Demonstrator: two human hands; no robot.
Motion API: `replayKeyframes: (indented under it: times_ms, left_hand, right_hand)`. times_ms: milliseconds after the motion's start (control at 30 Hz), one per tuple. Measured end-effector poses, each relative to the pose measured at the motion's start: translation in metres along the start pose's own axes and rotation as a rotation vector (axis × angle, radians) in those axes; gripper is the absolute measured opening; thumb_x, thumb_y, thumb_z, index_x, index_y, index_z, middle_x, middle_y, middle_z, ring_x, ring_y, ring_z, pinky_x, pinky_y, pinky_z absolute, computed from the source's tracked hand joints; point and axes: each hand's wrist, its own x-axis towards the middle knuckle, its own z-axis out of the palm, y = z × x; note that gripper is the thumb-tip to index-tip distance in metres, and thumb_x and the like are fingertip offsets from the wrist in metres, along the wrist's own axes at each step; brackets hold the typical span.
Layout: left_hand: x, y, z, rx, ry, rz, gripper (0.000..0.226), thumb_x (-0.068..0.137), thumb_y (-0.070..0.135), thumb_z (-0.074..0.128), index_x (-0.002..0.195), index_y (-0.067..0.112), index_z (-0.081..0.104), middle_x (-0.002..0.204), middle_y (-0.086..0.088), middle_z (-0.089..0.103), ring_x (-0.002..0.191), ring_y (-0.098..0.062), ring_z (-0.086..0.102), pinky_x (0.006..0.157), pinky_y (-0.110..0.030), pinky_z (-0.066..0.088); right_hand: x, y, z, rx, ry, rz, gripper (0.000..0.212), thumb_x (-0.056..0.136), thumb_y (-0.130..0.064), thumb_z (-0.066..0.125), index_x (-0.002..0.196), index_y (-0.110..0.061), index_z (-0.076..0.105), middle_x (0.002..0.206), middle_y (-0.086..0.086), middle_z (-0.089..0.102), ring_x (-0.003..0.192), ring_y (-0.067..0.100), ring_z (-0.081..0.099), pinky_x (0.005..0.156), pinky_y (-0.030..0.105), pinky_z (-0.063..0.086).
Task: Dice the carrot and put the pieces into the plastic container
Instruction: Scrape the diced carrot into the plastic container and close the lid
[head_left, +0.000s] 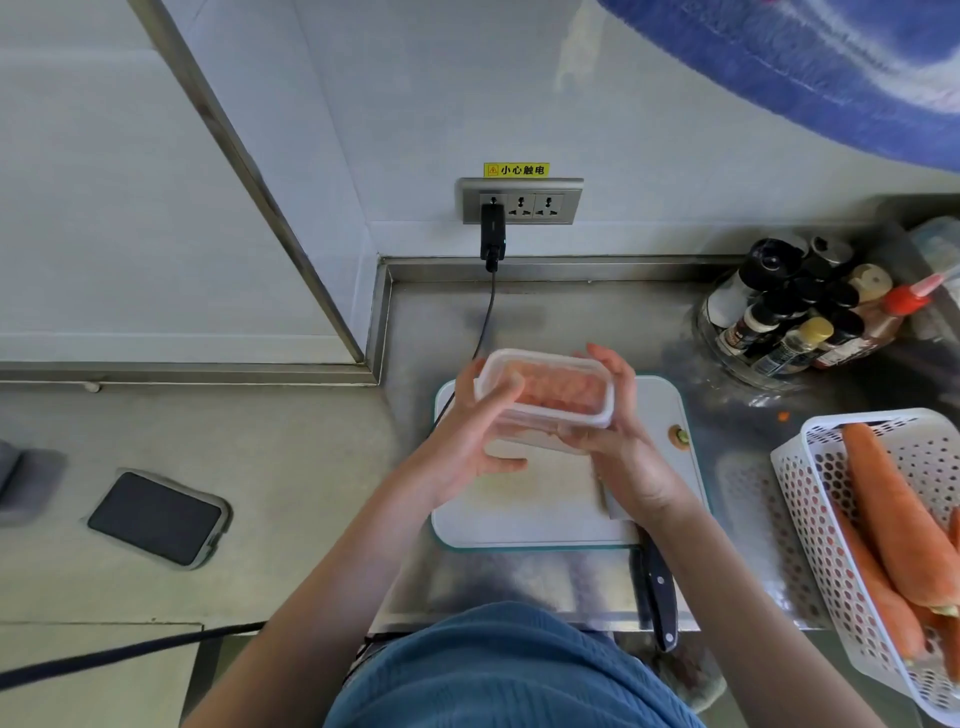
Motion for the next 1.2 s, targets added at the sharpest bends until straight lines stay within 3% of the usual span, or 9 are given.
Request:
replayKeyframes:
  times_ms: [133, 233, 367, 533, 733, 867, 933, 1067, 1200]
  left_hand:
    - [0.01, -0.023, -0.001, 0.113, 0.137, 0.134, 0.039, 0.077, 0.028, 0.072, 0.112, 0.021, 0.058, 0.099, 0.005, 0.068, 0.096, -0.009, 0.063, 0.081, -0.024, 0.05]
    - [0.016, -0.037, -0.007, 0.201, 0.112, 0.151, 0.043, 0.085, 0.014, 0.069, 0.124, 0.016, 0.051, 0.105, 0.003, 0.065, 0.097, -0.004, 0.061, 0.08, -0.015, 0.046]
    - [0.049, -0.045, -0.024, 0.393, 0.288, 0.207, 0.028, 0.083, 0.025, 0.07, 0.105, 0.01, 0.06, 0.09, -0.007, 0.066, 0.075, -0.012, 0.064, 0.064, -0.02, 0.05]
    - [0.108, -0.039, -0.031, 0.425, 0.408, 0.059, 0.021, 0.089, 0.018, 0.063, 0.11, 0.014, 0.061, 0.08, 0.001, 0.063, 0.065, -0.017, 0.063, 0.051, -0.02, 0.042]
    - [0.15, -0.041, -0.032, 0.656, 0.396, 0.035, 0.048, 0.085, 0.005, 0.045, 0.13, 0.021, 0.049, 0.103, -0.009, 0.065, 0.08, -0.024, 0.06, 0.054, -0.026, 0.037]
    - [0.162, -0.041, -0.038, 0.722, 0.363, -0.042, 0.064, 0.087, 0.008, 0.033, 0.145, 0.034, 0.023, 0.113, -0.008, 0.059, 0.062, -0.018, 0.051, 0.043, -0.021, 0.035]
    - [0.158, -0.039, -0.035, 0.744, 0.371, -0.034, 0.061, 0.089, 0.008, 0.035, 0.144, 0.03, 0.023, 0.108, -0.008, 0.059, 0.061, -0.016, 0.05, 0.039, -0.018, 0.034]
    - [0.125, -0.052, -0.033, 0.846, 0.446, 0.077, 0.058, 0.094, 0.006, 0.041, 0.147, 0.014, 0.021, 0.139, 0.003, 0.04, 0.113, -0.014, 0.049, 0.077, -0.018, 0.042]
    - [0.097, -0.091, -0.05, 1.164, 0.448, 0.062, 0.061, 0.095, 0.009, 0.042, 0.148, 0.003, 0.013, 0.157, -0.01, 0.014, 0.143, -0.02, 0.014, 0.112, -0.023, 0.011]
  right_hand:
    - [0.015, 0.02, -0.012, -0.228, -0.009, 0.117, 0.083, 0.087, -0.01, 0.064, 0.151, -0.024, 0.013, 0.13, -0.009, 0.053, 0.125, 0.016, 0.05, 0.093, 0.013, 0.039]
    - [0.021, 0.039, -0.014, -0.186, 0.057, 0.227, 0.067, 0.093, -0.029, 0.06, 0.141, -0.014, 0.015, 0.117, -0.003, 0.063, 0.115, 0.02, 0.06, 0.099, 0.034, 0.046]
    - [0.052, 0.038, -0.009, -0.326, 0.234, 0.129, 0.04, 0.092, -0.008, 0.06, 0.118, -0.01, 0.029, 0.099, 0.0, 0.057, 0.082, 0.01, 0.06, 0.06, 0.016, 0.052]
    - [0.108, 0.036, -0.025, -0.585, 0.37, 0.088, 0.048, 0.1, -0.022, 0.047, 0.145, -0.018, 0.03, 0.12, 0.008, 0.056, 0.109, 0.028, 0.056, 0.087, 0.032, 0.045]
    - [0.16, 0.048, -0.037, -0.852, 0.189, 0.288, 0.063, 0.104, -0.024, 0.031, 0.152, -0.028, -0.01, 0.145, 0.023, 0.037, 0.099, 0.034, 0.057, 0.071, 0.031, 0.043]
    - [0.176, 0.062, -0.044, -0.971, 0.151, 0.374, 0.064, 0.103, -0.033, 0.026, 0.148, -0.034, -0.019, 0.16, 0.015, 0.008, 0.147, 0.034, 0.004, 0.11, 0.052, 0.03]
    - [0.175, 0.057, -0.049, -0.968, 0.156, 0.342, 0.061, 0.103, -0.037, 0.026, 0.151, -0.033, -0.011, 0.159, 0.017, 0.009, 0.145, 0.037, 0.013, 0.11, 0.053, 0.029]
    - [0.153, 0.049, -0.08, -0.964, 0.497, 0.203, 0.045, 0.102, -0.022, 0.029, 0.147, -0.02, 0.035, 0.142, 0.014, 0.046, 0.124, 0.035, 0.048, 0.1, 0.039, 0.04]
    - [0.13, 0.056, -0.108, -1.144, 0.355, 0.201, 0.029, 0.094, -0.007, 0.043, 0.113, -0.011, 0.065, 0.12, 0.013, 0.06, 0.105, 0.032, 0.056, 0.083, 0.032, 0.043]
